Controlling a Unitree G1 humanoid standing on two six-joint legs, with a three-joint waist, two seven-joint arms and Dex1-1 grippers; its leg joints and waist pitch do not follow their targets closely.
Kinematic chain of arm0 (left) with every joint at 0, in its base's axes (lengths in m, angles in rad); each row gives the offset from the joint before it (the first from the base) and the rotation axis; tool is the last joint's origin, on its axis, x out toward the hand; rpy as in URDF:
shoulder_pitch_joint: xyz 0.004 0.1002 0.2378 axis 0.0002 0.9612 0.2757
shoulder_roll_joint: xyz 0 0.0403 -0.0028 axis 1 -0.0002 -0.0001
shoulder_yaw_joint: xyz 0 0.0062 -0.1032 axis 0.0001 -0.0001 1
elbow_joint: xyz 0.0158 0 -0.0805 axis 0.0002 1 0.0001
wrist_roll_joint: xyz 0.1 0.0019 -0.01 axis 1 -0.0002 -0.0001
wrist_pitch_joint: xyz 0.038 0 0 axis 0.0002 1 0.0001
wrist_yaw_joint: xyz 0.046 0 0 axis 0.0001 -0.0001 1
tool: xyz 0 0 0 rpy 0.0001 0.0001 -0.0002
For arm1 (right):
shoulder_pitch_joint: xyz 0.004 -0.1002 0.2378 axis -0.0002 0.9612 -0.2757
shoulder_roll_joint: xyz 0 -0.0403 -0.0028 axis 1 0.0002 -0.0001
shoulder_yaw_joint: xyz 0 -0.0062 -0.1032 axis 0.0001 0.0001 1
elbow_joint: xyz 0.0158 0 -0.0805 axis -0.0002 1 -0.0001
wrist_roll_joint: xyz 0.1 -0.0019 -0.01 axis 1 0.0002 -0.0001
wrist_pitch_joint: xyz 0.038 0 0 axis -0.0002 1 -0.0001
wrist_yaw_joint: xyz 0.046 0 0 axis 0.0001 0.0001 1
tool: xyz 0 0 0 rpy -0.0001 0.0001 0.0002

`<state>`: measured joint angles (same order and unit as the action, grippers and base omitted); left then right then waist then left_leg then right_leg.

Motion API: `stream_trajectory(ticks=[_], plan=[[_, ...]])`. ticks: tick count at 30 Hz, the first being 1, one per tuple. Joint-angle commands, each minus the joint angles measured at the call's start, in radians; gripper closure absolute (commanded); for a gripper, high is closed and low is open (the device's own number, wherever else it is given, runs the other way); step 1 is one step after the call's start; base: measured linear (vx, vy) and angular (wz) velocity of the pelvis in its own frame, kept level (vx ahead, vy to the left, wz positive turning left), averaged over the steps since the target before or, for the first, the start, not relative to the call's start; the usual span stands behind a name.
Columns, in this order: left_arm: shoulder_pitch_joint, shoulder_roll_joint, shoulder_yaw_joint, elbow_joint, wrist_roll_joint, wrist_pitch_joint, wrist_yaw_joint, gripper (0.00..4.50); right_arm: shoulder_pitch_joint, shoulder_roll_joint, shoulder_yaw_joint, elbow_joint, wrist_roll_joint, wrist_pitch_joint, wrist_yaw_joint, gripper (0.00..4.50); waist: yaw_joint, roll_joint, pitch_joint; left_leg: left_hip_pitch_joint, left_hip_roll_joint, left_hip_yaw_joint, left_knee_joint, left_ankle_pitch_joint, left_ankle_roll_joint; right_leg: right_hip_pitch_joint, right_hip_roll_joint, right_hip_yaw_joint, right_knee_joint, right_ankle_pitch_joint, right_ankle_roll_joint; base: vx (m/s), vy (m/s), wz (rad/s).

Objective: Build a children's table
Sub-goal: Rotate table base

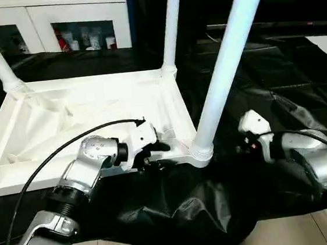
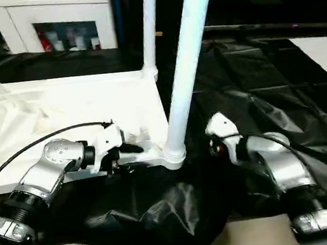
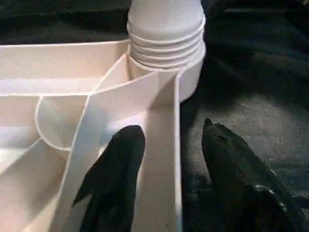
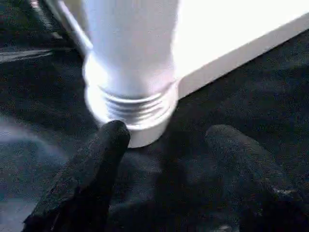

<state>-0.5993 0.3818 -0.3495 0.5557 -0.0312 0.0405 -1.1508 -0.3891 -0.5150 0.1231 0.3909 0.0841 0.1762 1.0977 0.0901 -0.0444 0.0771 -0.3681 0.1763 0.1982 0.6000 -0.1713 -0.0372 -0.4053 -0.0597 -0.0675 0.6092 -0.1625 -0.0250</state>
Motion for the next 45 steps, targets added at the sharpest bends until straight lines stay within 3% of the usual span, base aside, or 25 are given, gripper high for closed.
stream_trajectory(ticks=[1,4,5,9,21,27,32,37,40,45], plan=[[-0.027,0.0,-0.015,0.013,0.019,0.002,-0.011,2.47,0.009,-0.021,0.001,-0.05,0.019,0.037,0.021,1.32,0.003,0.006,-0.073,0.021,0.06,-0.035,-0.072,-0.312,0.016,0.041,-0.094,0.052,-0.101,-0.449,-0.149,0.0,0.0,0.0],[-0.033,-0.001,-0.016,0.027,0.027,-0.005,-0.012,2.75,0.019,-0.028,0.006,-0.078,0.024,0.06,0.026,1.32,0.003,0.006,-0.072,0.021,0.061,-0.037,-0.072,-0.313,0.014,0.041,-0.096,0.051,-0.102,-0.466,-0.144,0.0,0.0,0.0],[-0.035,-0.003,-0.016,0.031,0.028,-0.007,-0.012,2.93,0.022,-0.031,0.008,-0.087,0.025,0.067,0.026,1.32,0.003,0.011,-0.073,0.022,0.06,-0.038,-0.072,-0.315,0.013,0.039,-0.096,0.051,-0.103,-0.468,-0.141,0.0,0.0,0.0],[-0.043,-0.008,-0.017,0.048,0.034,-0.007,-0.014,3.3,0.034,-0.037,0.012,-0.118,0.027,0.093,0.025,1.32,0.004,0.007,-0.074,0.02,0.06,-0.037,-0.072,-0.304,0.013,0.043,-0.096,0.051,-0.101,-0.44,-0.147,0.0,0.0,0.0],[-0.06,-0.009,-0.026,0.09,0.05,-0.012,-0.04,4.3,0.037,-0.033,0.02,-0.136,0.02,0.113,0.01,1.32,0.003,0.011,-0.075,0.022,0.061,-0.038,-0.072,-0.31,0.009,0.042,-0.097,0.05,-0.101,-0.434,-0.156,0.0,0.0,0.0],[-0.06,0.001,-0.04,0.101,0.07,-0.003,-0.065,4.45,0.035,-0.028,0.023,-0.133,0.021,0.114,0.004,1.32,0.002,0.01,-0.074,0.023,0.059,-0.038,-0.07,-0.31,0.013,0.041,-0.098,0.05,-0.105,-0.474,-0.14,0.0,0.0,0.0],[-0.056,0.015,-0.045,0.089,0.069,0.019,-0.09,4.45,0.029,-0.021,0.019,-0.128,0.038,0.132,0.006,1.32,0.002,0.011,-0.076,0.022,0.06,-0.038,-0.071,-0.301,0.014,0.042,-0.097,0.05,-0.101,-0.448,-0.149,0.0,0.0,0.0],[-0.058,0.01,-0.019,0.084,0.049,0.049,-0.072,4.5,0.019,-0.001,-0.002,-0.123,0.064,0.147,-0.008,0.8,0.001,0.012,-0.076,0.022,0.059,-0.037,-0.07,-0.305,0.013,0.041,-0.098,0.049,-0.102,-0.448,-0.156,0.0,0.0,0.0],[-0.058,-0.006,0.009,0.082,0.035,0.087,-0.031,4.5,0.018,0.008,-0.002,-0.133,0.075,0.139,-0.006,0.72,0.0,0.012,-0.075,0.025,0.06,-0.037,-0.07,-0.31,0.013,0.039,-0.098,0.049,-0.105,-0.465,-0.152,0.0,0.0,0.0],[-0.006,-0.017,0.018,0.009,-0.003,0.092,-0.047,4.5,-0.017,0.07,0.001,-0.077,0.05,0.083,-0.088,0.51,-0.006,0.012,-0.076,0.023,0.06,-0.04,-0.072,-0.318,0.001,0.037,-0.101,0.047,-0.106,-0.492,-0.143,0.0,0.0,0.0]])
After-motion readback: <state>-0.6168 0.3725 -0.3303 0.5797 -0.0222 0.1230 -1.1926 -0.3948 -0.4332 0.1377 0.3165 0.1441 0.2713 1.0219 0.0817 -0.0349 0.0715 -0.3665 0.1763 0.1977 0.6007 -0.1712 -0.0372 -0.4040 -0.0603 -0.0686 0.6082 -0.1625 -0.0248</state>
